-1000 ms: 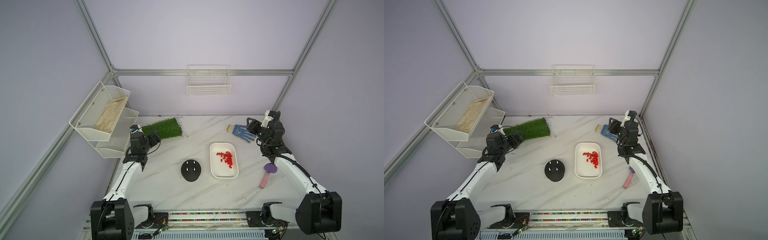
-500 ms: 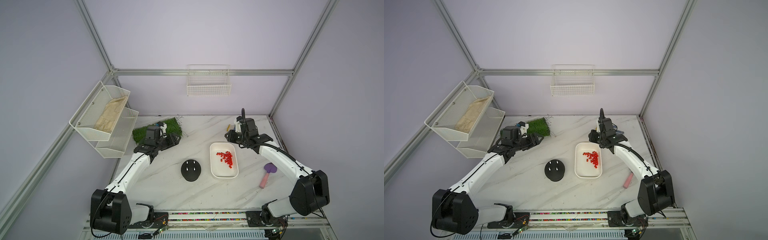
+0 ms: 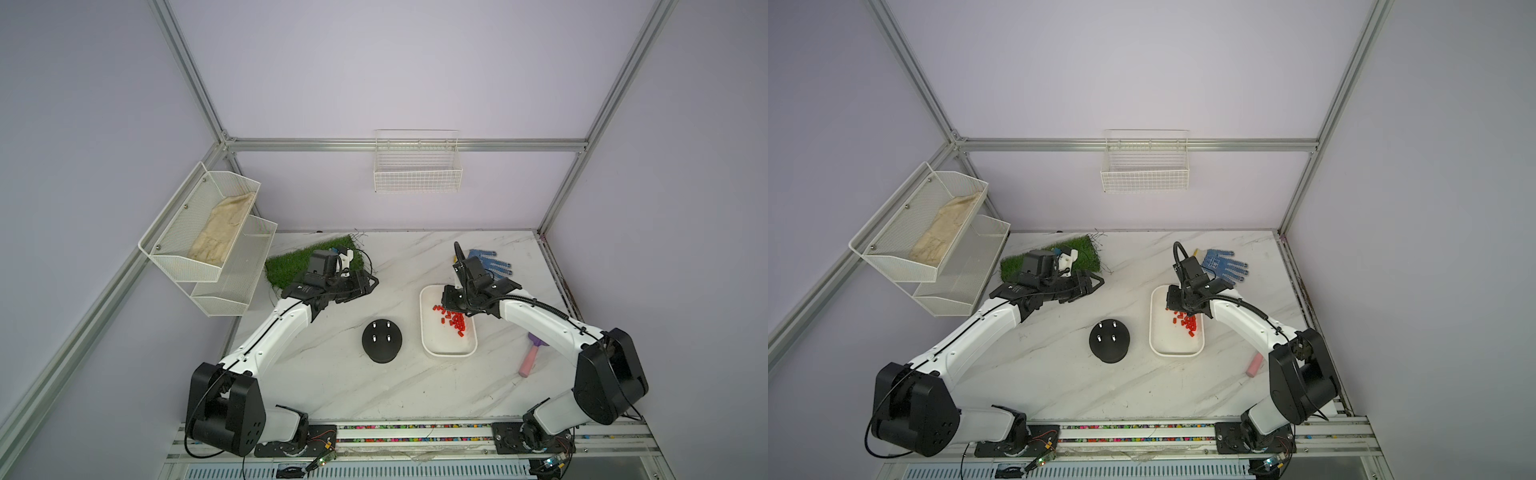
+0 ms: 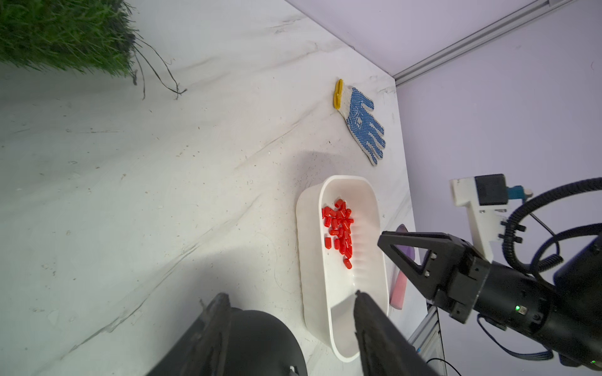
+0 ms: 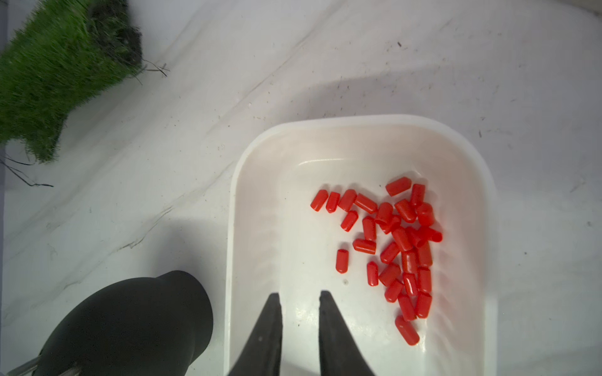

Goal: Cover the protruding screws with screw protection sleeves
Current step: Pick up the screw protection sleeve from the storage box.

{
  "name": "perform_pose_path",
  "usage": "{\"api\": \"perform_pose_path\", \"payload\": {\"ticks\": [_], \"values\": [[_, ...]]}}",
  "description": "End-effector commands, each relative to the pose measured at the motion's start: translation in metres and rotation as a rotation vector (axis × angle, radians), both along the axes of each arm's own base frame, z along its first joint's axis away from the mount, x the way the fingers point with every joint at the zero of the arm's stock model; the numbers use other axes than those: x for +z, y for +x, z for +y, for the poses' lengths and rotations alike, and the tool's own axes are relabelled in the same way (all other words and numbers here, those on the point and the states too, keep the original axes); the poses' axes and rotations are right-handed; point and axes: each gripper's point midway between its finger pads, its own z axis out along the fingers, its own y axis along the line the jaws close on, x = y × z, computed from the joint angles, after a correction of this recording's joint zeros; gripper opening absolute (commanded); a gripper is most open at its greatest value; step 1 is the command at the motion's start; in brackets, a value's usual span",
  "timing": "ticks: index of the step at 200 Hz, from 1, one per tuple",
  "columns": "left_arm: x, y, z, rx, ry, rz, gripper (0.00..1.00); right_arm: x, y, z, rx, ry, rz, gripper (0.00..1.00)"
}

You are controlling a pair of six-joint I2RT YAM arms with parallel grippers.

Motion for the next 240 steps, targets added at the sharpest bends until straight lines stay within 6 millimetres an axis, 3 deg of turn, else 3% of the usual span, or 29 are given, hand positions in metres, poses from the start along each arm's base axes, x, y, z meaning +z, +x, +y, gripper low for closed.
{"api": "perform_pose_path", "payload": {"ticks": [1, 41, 45, 69, 142, 240], "values": [[0.032, 0.004, -0.017, -0.049, -0.04, -0.065, 0.62, -0.02, -0.008, -0.003, -0.04, -0.036, 0.043, 0.24], [0.035, 0.0, -0.039, -0.106, -0.049, -0.065, 0.63, -0.047, -0.012, -0.002, -0.048, -0.037, 0.078, 0.24], [0.024, 0.003, -0.043, -0.112, -0.041, -0.035, 0.63, -0.049, -0.012, -0.002, -0.046, -0.035, 0.08, 0.24], [0.02, 0.003, -0.051, -0.124, -0.036, -0.027, 0.64, -0.062, -0.016, -0.005, -0.052, -0.051, 0.104, 0.24], [0.01, 0.006, -0.052, -0.11, -0.029, 0.002, 0.65, -0.076, -0.007, -0.004, -0.077, -0.052, 0.069, 0.24], [0.016, 0.001, -0.058, -0.145, -0.059, -0.002, 0.68, -0.089, -0.002, -0.005, -0.092, -0.083, 0.068, 0.27]]}}
